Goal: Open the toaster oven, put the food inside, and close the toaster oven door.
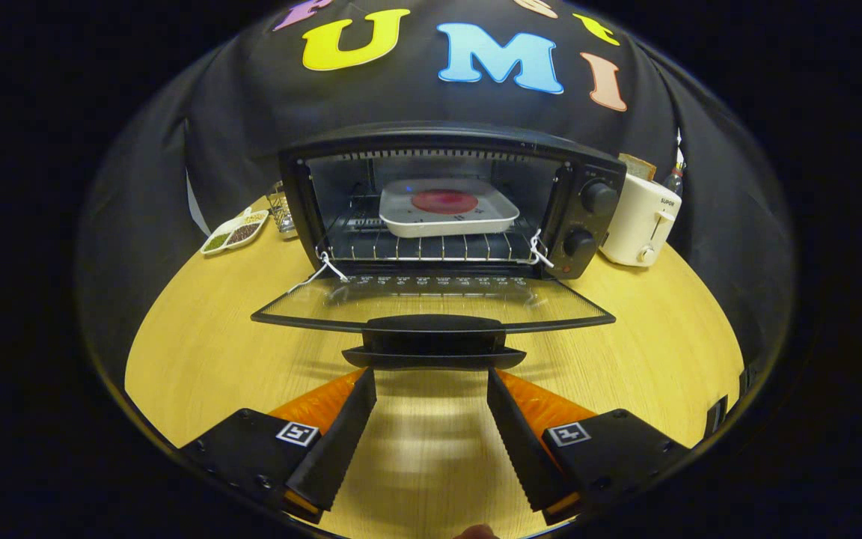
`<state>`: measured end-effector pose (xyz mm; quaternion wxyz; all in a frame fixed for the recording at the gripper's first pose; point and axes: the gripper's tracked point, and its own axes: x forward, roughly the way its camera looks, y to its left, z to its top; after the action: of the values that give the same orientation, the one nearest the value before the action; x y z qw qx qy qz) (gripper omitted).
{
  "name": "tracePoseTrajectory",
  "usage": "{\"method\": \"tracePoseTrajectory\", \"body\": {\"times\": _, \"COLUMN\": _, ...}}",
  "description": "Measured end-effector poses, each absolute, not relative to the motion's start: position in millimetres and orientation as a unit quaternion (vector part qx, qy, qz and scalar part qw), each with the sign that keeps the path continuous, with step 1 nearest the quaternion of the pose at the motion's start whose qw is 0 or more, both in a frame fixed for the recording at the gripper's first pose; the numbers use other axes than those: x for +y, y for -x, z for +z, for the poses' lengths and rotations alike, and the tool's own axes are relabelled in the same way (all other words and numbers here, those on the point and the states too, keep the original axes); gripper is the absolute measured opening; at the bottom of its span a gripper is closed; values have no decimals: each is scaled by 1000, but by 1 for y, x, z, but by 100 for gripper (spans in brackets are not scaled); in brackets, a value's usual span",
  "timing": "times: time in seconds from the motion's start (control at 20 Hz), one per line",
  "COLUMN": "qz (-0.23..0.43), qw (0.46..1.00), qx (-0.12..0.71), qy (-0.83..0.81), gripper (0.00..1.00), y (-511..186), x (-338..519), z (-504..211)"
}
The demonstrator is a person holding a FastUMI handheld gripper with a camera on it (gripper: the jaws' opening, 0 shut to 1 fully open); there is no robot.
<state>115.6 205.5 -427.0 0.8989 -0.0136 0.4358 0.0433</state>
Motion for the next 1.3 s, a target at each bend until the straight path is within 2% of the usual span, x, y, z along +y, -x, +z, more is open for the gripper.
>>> {"method": "tracePoseTrajectory", "body": {"times": 0.5, "qz": 51, "qw": 939, "qx": 338, "qy": 35, "gripper": 96, "y": -164, "x": 204, "z": -371}}
{"method": "tracePoseTrajectory", "body": {"times": 0.7, "qz": 53, "qw": 961, "qx": 273, "qy": 19, "gripper": 96, "y": -183, "x": 204, "z": -322}}
{"method": "tracePoseTrajectory", "body": {"times": 1.0, "qz": 54, "qw": 982, "qx": 179, "qy": 3, "gripper": 96, "y": -141, "x": 175, "z": -225}}
{"method": "tracePoseTrajectory", "body": {"times": 1.3, "qz": 23, "qw": 991, "qx": 132, "qy": -15, "gripper": 96, "y": -71, "x": 113, "z": -142}}
